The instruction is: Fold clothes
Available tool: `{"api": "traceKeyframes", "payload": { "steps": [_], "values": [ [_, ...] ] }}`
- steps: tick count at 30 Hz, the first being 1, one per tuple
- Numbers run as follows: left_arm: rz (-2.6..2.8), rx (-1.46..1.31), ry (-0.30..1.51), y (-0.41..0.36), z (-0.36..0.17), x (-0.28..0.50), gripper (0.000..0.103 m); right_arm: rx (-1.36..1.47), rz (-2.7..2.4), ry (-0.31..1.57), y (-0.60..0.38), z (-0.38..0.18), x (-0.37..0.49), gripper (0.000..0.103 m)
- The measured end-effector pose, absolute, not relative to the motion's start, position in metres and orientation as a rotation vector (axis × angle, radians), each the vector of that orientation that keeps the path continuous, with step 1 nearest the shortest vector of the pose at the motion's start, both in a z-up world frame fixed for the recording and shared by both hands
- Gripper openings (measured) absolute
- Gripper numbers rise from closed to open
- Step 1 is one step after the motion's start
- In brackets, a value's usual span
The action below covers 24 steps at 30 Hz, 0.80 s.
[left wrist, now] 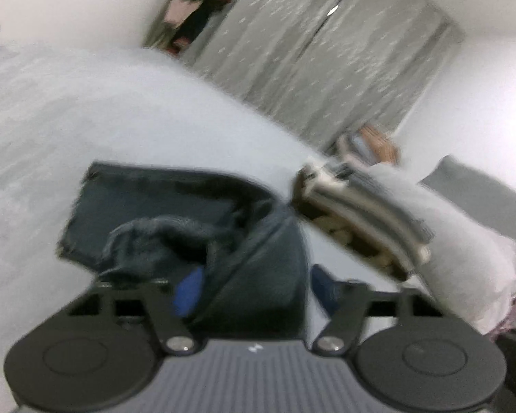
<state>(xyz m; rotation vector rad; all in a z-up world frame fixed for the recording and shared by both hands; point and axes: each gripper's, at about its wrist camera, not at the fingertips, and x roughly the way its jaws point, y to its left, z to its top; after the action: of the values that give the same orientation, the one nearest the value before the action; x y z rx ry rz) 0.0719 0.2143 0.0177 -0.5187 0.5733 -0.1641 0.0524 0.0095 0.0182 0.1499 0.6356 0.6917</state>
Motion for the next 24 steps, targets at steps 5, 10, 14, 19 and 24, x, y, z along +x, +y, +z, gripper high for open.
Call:
{"api": "traceKeyframes", "payload": {
  "steps": [5, 10, 14, 19, 24],
  "values": [
    [-0.116, -0.556, 0.641, 0.225, 0.008, 0.078, 0.042, 0.217, 0.680, 0.619, -0.004, 0.032, 0.063, 0.046],
    [-0.105, -0.524, 0.643, 0.221, 0.007, 0.078, 0.042, 0.224, 0.537, 0.597, -0.006, 0.038, 0.091, 0.047],
    [-0.101, -0.523, 0.641, 0.222, 0.005, 0.076, 0.046, 0.230, 0.478, 0.584, -0.001, 0.031, 0.122, 0.047],
    [-0.100, -0.527, 0.623, 0.223, 0.005, 0.074, 0.063, 0.172, 0.401, 0.579, 0.004, 0.020, 0.132, 0.007],
    [-0.149, -0.541, 0.608, 0.218, 0.006, 0.073, 0.070, 0.117, 0.262, 0.485, -0.017, 0.033, 0.117, 0.006]
  ]
}}
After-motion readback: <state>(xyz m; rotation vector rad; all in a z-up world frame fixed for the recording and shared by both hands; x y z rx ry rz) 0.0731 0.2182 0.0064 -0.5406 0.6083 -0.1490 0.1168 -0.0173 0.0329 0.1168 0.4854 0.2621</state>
